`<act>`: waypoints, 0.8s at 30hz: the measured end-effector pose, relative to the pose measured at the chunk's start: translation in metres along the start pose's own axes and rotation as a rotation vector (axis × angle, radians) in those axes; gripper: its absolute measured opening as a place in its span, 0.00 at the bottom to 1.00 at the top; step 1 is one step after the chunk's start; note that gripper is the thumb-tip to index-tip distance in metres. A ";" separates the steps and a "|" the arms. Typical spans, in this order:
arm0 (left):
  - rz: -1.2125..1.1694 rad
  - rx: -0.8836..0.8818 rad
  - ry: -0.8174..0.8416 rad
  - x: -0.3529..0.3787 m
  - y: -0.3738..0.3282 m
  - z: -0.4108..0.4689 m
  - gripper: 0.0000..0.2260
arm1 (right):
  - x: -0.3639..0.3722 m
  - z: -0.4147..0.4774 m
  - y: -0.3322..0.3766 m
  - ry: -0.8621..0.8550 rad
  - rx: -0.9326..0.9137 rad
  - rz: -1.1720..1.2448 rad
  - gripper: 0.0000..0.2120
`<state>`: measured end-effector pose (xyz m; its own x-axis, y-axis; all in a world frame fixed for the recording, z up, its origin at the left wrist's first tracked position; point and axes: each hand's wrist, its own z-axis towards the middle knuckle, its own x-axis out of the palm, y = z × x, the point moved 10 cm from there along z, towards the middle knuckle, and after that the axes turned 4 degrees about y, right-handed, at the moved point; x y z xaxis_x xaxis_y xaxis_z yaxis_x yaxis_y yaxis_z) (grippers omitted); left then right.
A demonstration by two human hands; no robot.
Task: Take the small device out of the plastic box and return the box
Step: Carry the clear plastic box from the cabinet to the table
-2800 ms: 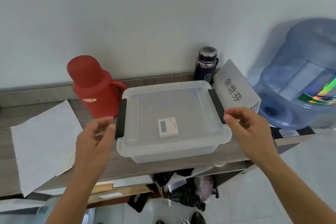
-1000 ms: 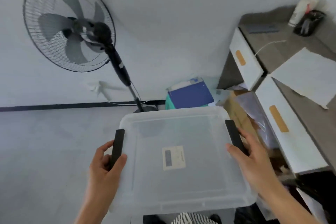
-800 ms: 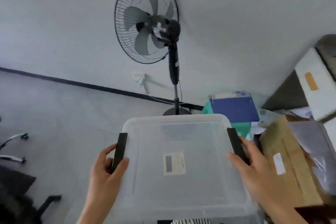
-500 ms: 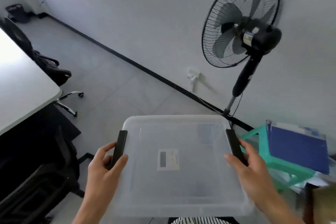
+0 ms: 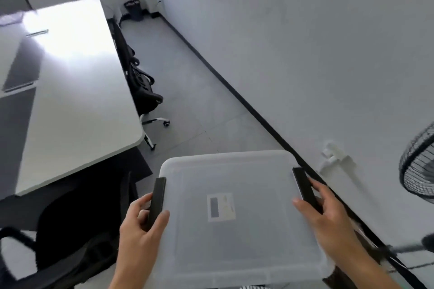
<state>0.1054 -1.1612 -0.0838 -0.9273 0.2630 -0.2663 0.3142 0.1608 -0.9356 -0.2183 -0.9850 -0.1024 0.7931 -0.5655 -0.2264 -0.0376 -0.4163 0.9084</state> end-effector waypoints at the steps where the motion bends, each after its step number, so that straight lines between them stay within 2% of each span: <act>1: -0.002 -0.012 -0.020 0.000 -0.002 0.013 0.16 | 0.006 0.020 0.012 0.029 -0.008 -0.007 0.21; 6: -0.058 -0.052 -0.116 -0.003 -0.015 0.087 0.17 | 0.036 0.116 0.056 0.082 -0.032 -0.028 0.18; 12: -0.102 -0.078 -0.130 0.007 -0.026 0.220 0.18 | 0.077 0.239 0.095 0.071 -0.039 -0.047 0.20; 19: -0.085 -0.012 -0.068 0.010 -0.098 0.389 0.16 | 0.115 0.364 0.196 0.029 -0.070 -0.052 0.20; 24: -0.044 0.027 -0.006 0.033 -0.148 0.493 0.16 | 0.127 0.452 0.236 -0.013 -0.058 -0.048 0.20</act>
<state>-0.0719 -1.6455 -0.0685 -0.9413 0.2509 -0.2257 0.2674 0.1464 -0.9524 -0.4013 -1.4767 -0.0754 0.7855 -0.5549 -0.2740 0.0355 -0.4016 0.9151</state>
